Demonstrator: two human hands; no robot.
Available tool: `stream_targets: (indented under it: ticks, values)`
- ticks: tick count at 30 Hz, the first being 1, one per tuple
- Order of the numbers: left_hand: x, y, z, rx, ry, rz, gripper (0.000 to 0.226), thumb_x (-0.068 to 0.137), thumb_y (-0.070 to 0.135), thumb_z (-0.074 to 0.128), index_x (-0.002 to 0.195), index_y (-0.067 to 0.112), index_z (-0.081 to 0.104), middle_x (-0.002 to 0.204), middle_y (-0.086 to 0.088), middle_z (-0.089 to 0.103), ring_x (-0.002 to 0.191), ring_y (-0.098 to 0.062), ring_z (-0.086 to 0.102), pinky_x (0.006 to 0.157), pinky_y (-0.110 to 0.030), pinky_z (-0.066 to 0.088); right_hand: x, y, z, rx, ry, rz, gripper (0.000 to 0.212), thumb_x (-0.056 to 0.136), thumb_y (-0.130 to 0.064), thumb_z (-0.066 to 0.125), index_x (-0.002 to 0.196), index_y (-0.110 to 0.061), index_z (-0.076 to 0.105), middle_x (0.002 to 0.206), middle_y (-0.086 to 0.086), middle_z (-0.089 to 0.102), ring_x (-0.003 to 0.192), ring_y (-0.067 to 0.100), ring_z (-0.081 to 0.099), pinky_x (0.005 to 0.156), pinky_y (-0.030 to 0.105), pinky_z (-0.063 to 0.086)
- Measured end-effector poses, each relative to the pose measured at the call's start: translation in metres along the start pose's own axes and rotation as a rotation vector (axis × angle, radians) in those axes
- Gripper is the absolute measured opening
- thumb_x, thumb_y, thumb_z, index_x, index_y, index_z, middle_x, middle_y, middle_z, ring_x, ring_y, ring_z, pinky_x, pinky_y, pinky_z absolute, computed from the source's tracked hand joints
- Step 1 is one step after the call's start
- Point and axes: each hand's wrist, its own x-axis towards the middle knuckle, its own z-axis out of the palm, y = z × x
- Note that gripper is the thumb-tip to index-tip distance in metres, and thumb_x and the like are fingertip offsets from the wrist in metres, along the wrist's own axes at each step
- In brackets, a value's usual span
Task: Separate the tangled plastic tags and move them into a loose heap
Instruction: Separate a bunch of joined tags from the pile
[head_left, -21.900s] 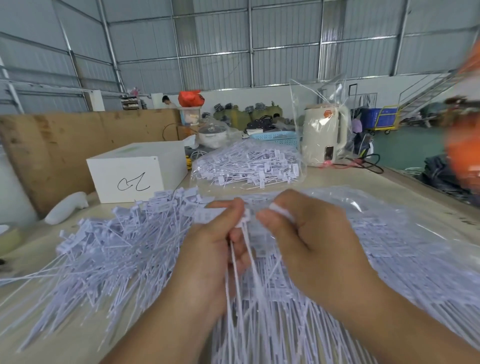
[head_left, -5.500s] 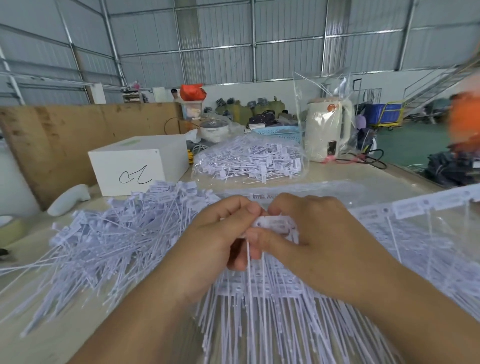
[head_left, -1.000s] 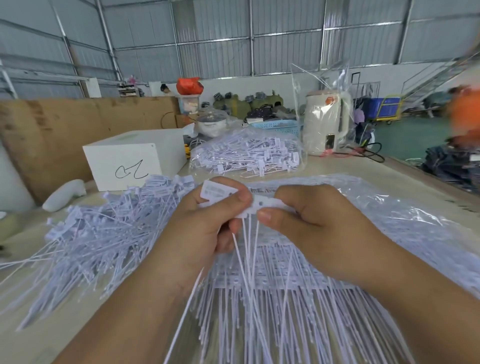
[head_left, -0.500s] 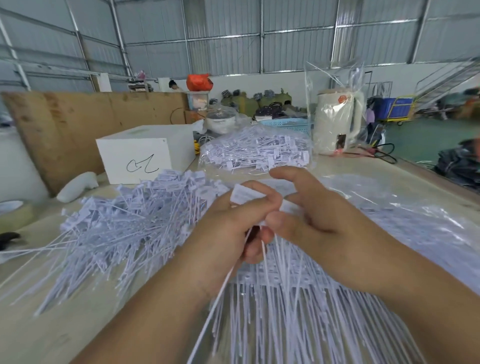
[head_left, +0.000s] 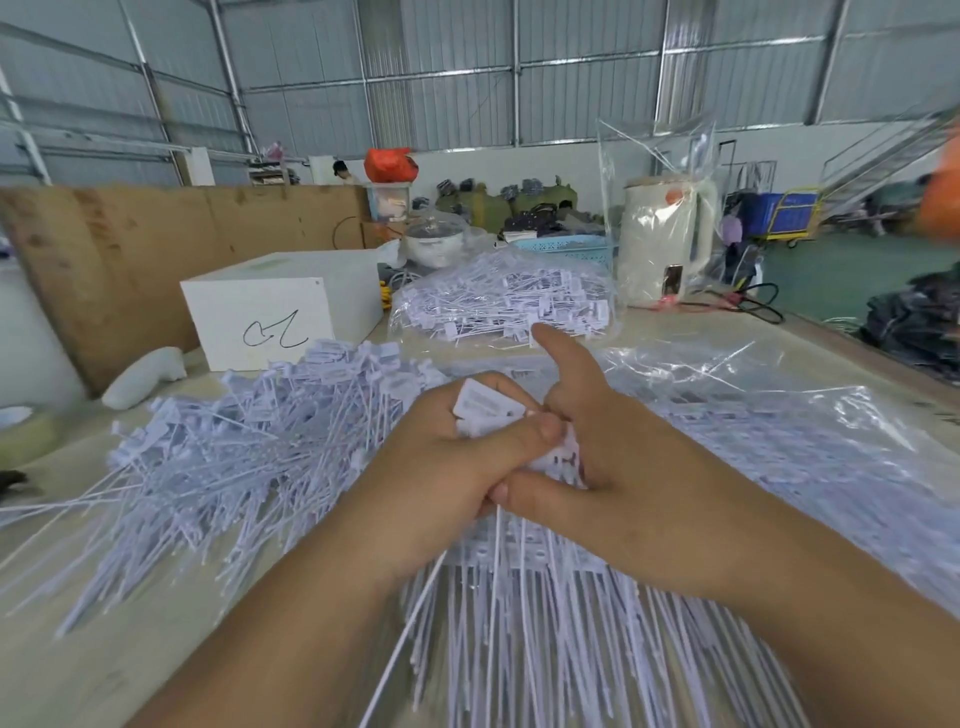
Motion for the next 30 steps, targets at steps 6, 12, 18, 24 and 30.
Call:
stream_targets:
  ticks: [6, 12, 18, 24, 30]
  values:
    - [0.005, 0.003, -0.011, -0.065, 0.182, 0.007, 0.01, 0.071, 0.026, 0.068, 0.061, 0.025, 0.066, 0.046, 0.001, 0.049, 0.038, -0.008, 0.043, 0.036, -0.015, 0.029, 0.003, 0.01, -0.025, 0.019, 0.131, 0.006, 0.043, 0.082, -0.065, 0.054, 0.075, -0.023, 0.054, 0.05, -0.009, 0.043, 0.041, 0.006, 0.037, 0.044, 0.018, 0.028]
    - [0.005, -0.001, -0.001, -0.219, 0.239, 0.021, 0.019, 0.072, 0.019, 0.075, 0.06, 0.025, 0.062, 0.048, 0.0, 0.047, 0.038, -0.01, 0.039, 0.04, -0.018, 0.025, 0.008, 0.005, -0.017, 0.153, 0.297, 0.0, 0.037, 0.091, -0.044, 0.058, 0.059, -0.027, 0.048, 0.044, -0.01, 0.035, 0.039, 0.005, 0.029, 0.04, 0.017, 0.027]
    - [0.003, 0.001, 0.001, -0.315, 0.259, 0.048, 0.022, 0.08, 0.019, 0.069, 0.061, 0.026, 0.06, 0.049, -0.002, 0.049, 0.037, -0.011, 0.037, 0.038, -0.017, 0.03, 0.008, 0.021, -0.044, 0.284, 0.66, 0.078, 0.052, 0.093, -0.051, 0.056, 0.081, -0.001, 0.052, 0.056, -0.002, 0.038, 0.047, 0.007, 0.034, 0.044, 0.017, 0.032]
    - [0.002, -0.004, 0.0, -0.175, 0.148, -0.005, 0.015, 0.074, 0.026, 0.068, 0.06, 0.025, 0.063, 0.051, 0.0, 0.049, 0.039, -0.01, 0.04, 0.036, -0.016, 0.028, 0.004, 0.01, -0.016, 0.118, 0.081, -0.104, 0.046, 0.081, -0.066, 0.056, 0.12, -0.045, 0.042, 0.059, -0.011, 0.057, 0.047, 0.009, 0.05, 0.046, 0.025, 0.043]
    - [-0.001, -0.001, -0.004, -0.12, 0.028, -0.022, 0.019, 0.063, 0.034, 0.078, 0.06, 0.026, 0.062, 0.05, 0.005, 0.046, 0.04, -0.005, 0.039, 0.038, -0.014, 0.027, 0.002, 0.002, -0.008, -0.116, 0.023, -0.058, 0.078, 0.074, -0.078, 0.034, 0.143, -0.049, 0.011, 0.075, -0.013, 0.064, 0.067, -0.001, 0.059, 0.06, 0.022, 0.047]
